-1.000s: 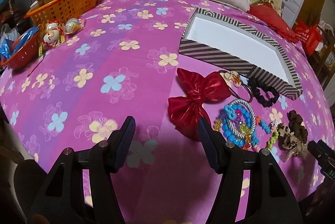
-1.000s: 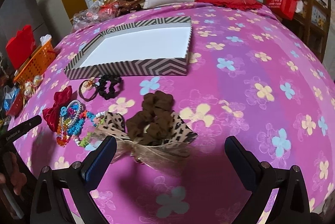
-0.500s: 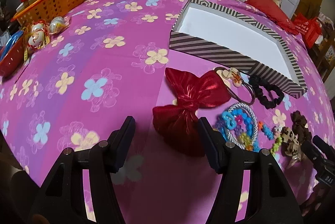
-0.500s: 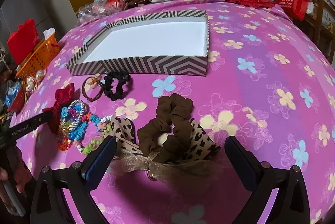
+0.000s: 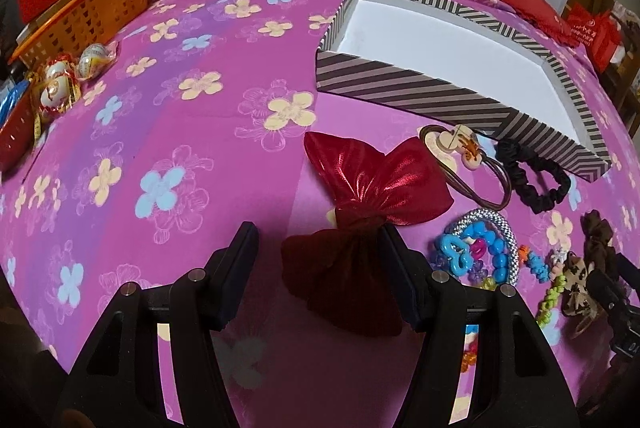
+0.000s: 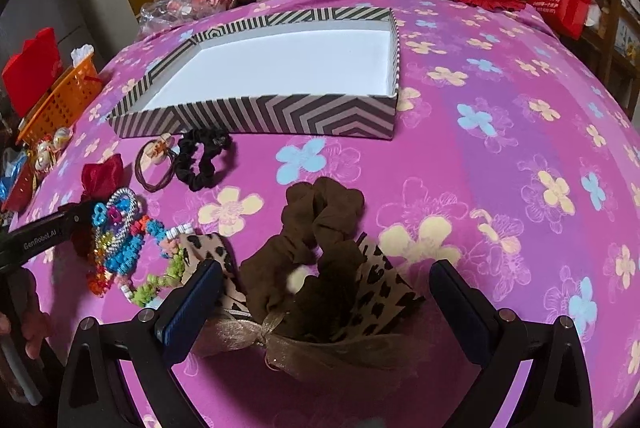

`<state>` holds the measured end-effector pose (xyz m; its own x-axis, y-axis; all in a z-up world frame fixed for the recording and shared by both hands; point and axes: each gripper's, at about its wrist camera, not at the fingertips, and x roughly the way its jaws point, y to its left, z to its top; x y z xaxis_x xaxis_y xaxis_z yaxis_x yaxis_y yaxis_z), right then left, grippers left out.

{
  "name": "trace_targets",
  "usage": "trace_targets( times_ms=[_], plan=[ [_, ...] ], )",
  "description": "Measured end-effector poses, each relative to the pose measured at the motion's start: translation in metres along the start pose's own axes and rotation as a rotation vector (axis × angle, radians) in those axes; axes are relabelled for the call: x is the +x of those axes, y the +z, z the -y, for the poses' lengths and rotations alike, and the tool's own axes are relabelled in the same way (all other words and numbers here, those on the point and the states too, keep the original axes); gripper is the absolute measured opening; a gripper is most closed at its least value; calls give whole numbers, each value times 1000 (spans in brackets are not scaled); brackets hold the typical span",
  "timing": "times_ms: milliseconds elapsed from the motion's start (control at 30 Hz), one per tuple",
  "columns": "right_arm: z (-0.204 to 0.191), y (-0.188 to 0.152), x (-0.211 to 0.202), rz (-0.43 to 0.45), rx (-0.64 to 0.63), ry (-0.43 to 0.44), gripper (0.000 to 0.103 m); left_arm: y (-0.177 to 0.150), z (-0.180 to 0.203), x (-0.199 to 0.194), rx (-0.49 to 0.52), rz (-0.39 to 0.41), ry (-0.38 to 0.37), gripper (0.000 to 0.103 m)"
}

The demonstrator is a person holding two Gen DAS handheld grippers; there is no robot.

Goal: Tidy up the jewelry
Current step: 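Move left tool to the red bow while right tool approaches the brown scrunchie, then grasp the red bow with left tool while right tool grasps the brown scrunchie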

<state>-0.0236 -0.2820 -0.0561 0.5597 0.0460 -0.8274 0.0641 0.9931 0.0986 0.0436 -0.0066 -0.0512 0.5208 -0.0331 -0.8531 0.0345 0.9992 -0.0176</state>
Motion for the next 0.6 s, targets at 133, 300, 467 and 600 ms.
trace_targets(
  times_ms=[133, 300, 467, 600],
  plan=[
    [-1, -1, 1, 23, -15, -20, 102, 1, 1, 1, 6, 2, 5, 63],
    [-4, -3, 1, 37, -59, -25, 93, 3, 2, 2, 5, 0, 9, 63],
    [-4, -5, -1, 42, -60, -19, 92, 3, 2, 2, 5, -1, 10, 63],
    [-8, -6, -3, 51, -94, -18, 69, 2, 2, 2, 4, -1, 10, 63]
  ],
)
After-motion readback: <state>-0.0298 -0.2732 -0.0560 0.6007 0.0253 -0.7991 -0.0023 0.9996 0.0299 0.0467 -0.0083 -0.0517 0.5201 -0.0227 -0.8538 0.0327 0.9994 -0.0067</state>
